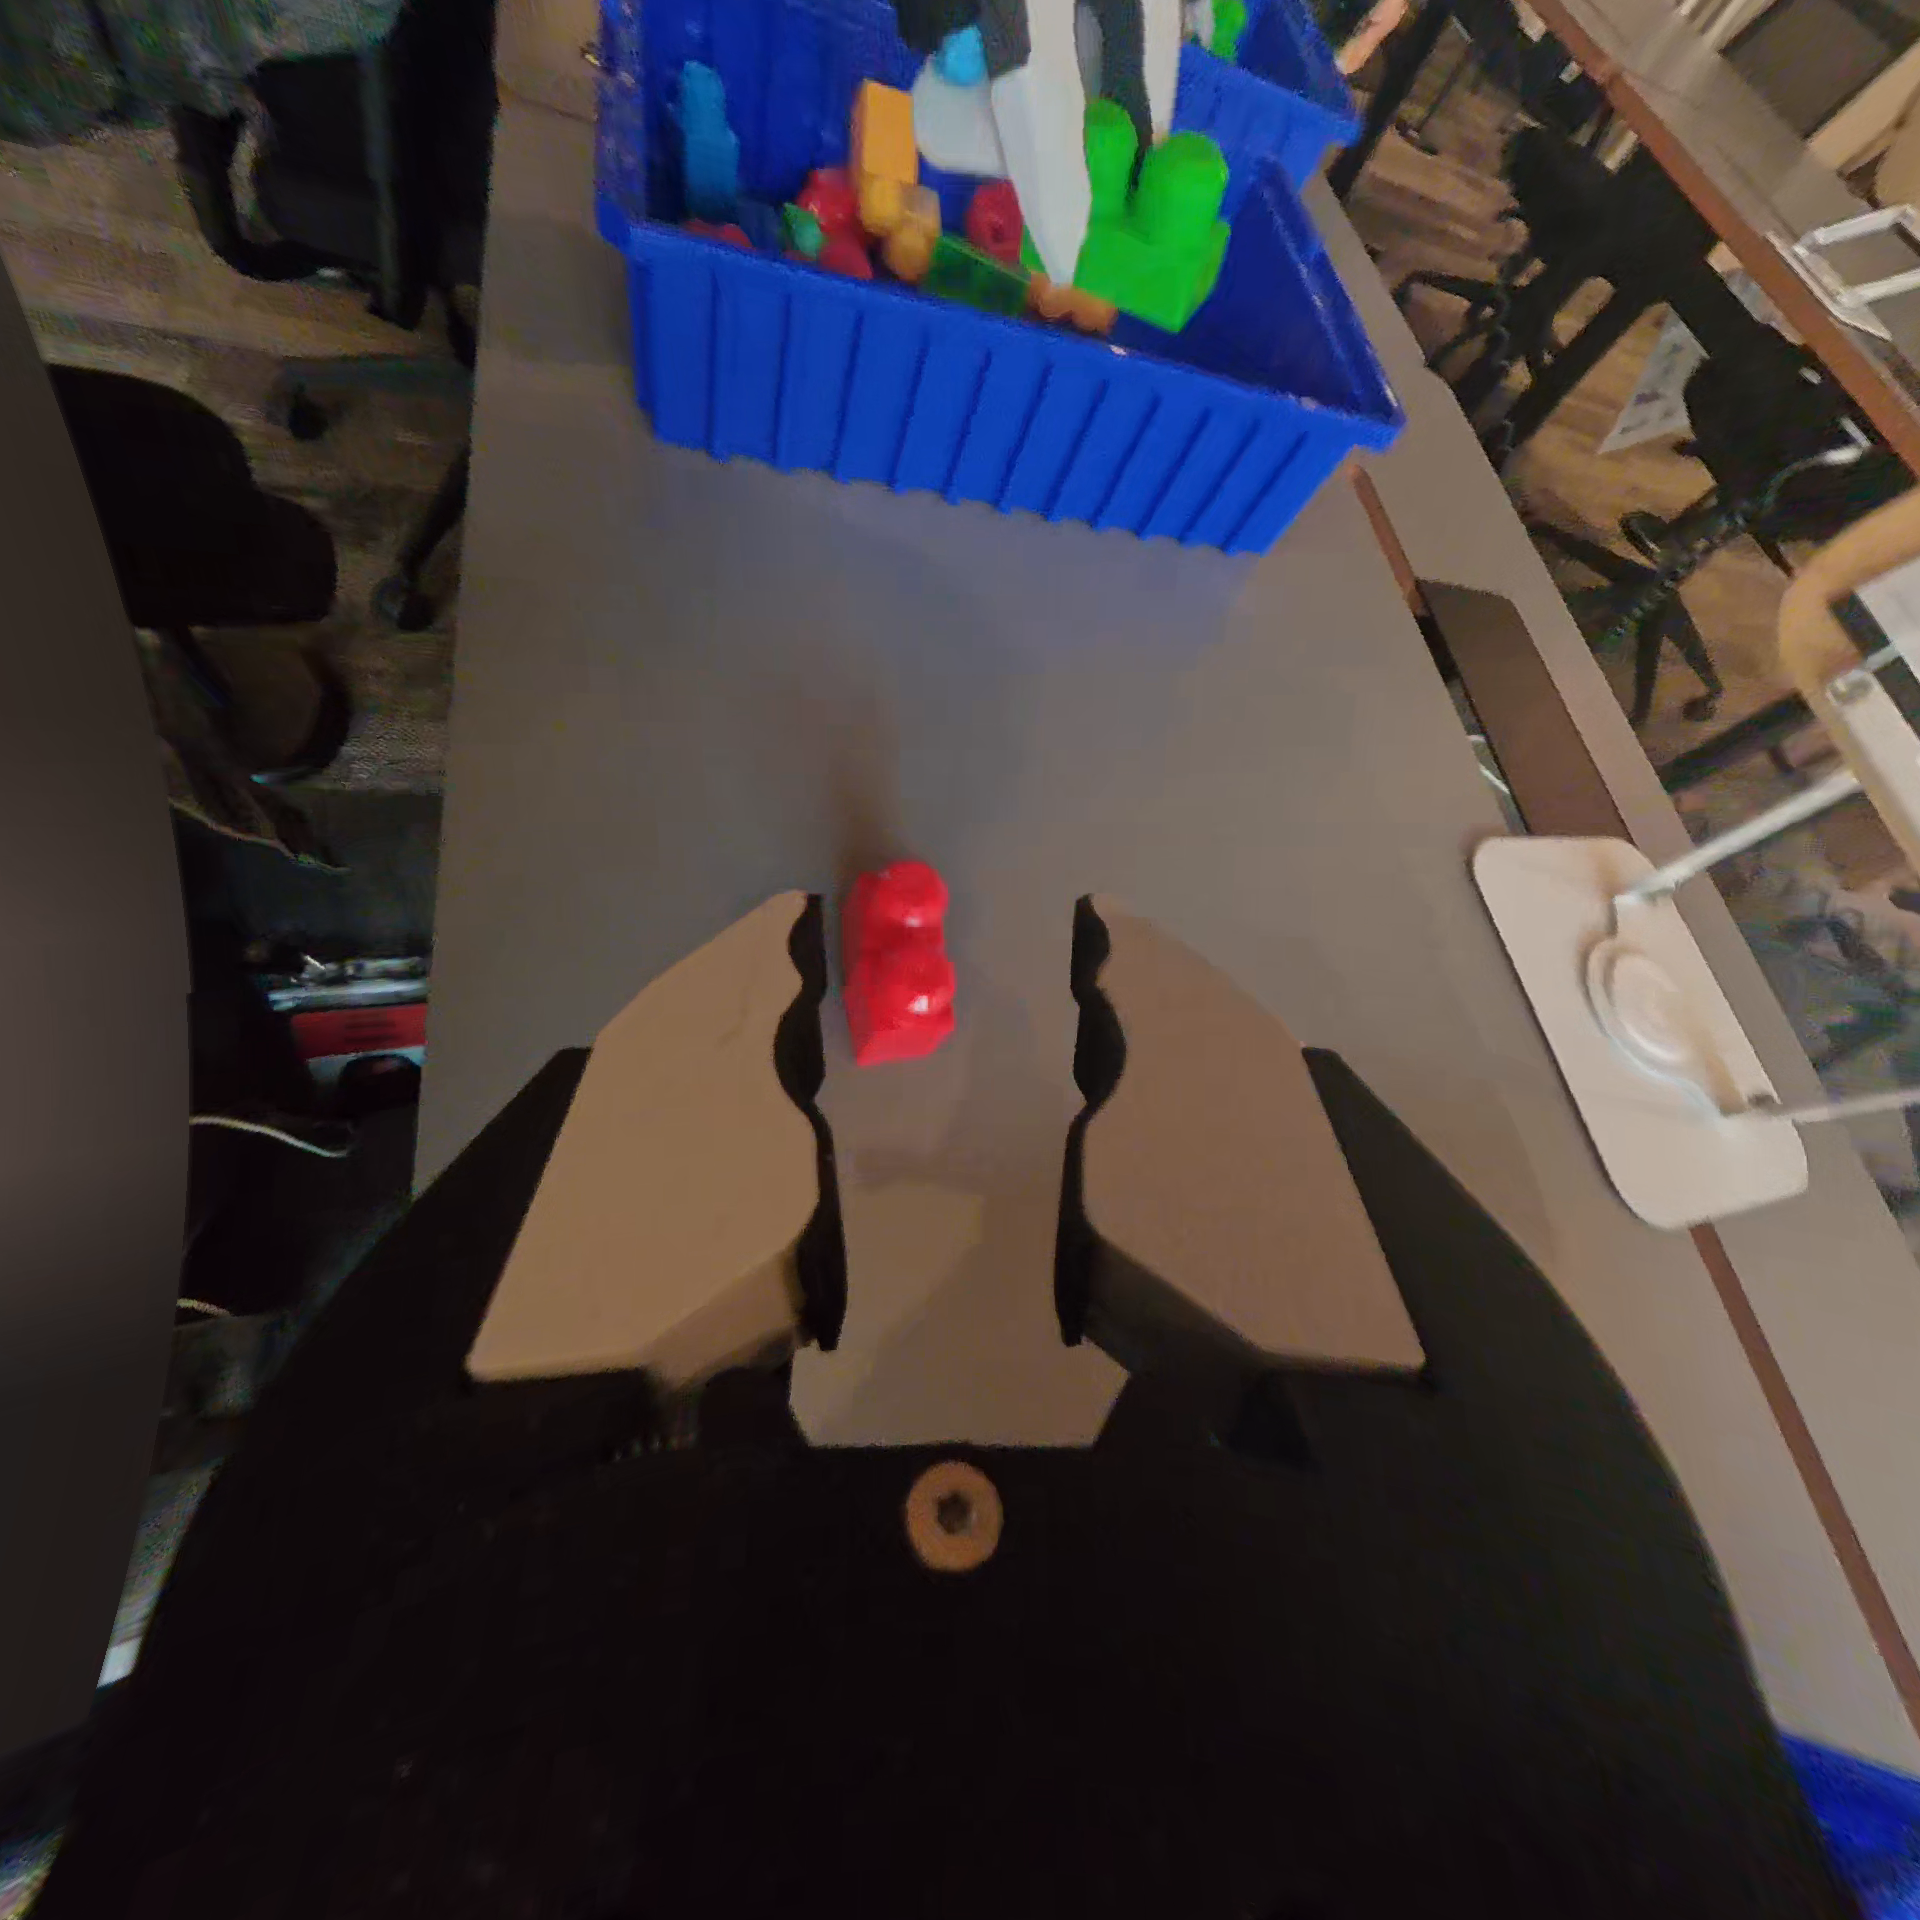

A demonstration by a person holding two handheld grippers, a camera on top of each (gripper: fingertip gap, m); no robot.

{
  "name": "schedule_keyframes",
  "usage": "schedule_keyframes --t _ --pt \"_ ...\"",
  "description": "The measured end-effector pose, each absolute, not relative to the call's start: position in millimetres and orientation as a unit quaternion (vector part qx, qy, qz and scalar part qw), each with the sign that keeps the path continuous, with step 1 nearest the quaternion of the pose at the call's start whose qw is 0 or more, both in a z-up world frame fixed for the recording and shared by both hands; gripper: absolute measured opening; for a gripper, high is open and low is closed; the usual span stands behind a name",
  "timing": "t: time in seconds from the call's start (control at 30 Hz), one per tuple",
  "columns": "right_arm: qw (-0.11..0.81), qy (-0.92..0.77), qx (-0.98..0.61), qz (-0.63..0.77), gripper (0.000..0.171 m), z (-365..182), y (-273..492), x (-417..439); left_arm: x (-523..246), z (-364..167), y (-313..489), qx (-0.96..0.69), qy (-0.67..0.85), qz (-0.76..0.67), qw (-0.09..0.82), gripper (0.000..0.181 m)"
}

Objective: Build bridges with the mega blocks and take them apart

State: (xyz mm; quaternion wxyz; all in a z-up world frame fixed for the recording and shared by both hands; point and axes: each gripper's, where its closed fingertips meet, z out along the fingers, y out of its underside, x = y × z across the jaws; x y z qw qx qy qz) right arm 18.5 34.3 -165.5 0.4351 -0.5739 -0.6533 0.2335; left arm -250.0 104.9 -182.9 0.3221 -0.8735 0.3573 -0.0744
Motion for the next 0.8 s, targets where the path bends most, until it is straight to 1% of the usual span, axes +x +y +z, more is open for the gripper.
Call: schedule_keyframes --t 0.03,0.2,0.33,0.47,0.7,0.77,0.8 --pt "0.432 -0.659 -0.566 0.241 0.046 -163 32 11 -232 -178 97 -0.862 0.379 -0.088 0.326 0.036" --pt "0.425 -0.669 -0.536 0.292 0.050 -150 26 -25 -151 -163 49 -0.798 0.476 -0.170 0.328 0.036" --pt "0.424 -0.661 -0.516 0.343 0.052 -138 20 -45 -109 -156 16 -0.753 0.538 -0.204 0.320 0.036" --pt "0.411 -0.659 -0.494 0.391 0.052 -134 8 -59 -88 -154 -3 -0.728 0.574 -0.213 0.310 0.036" --pt "0.397 -0.664 -0.473 0.421 0.051 -142 -9 -69 -67 -149 -18 -0.700 0.603 -0.233 0.304 0.036" --pt "0.397 -0.661 -0.468 0.432 0.048 -141 -11 -69 -64 -148 -19 -0.697 0.606 -0.239 0.301 0.036" --pt "0.399 -0.659 -0.466 0.436 0.042 -140 -11 -69 -63 -149 -19 -0.696 0.607 -0.239 0.300 0.036"
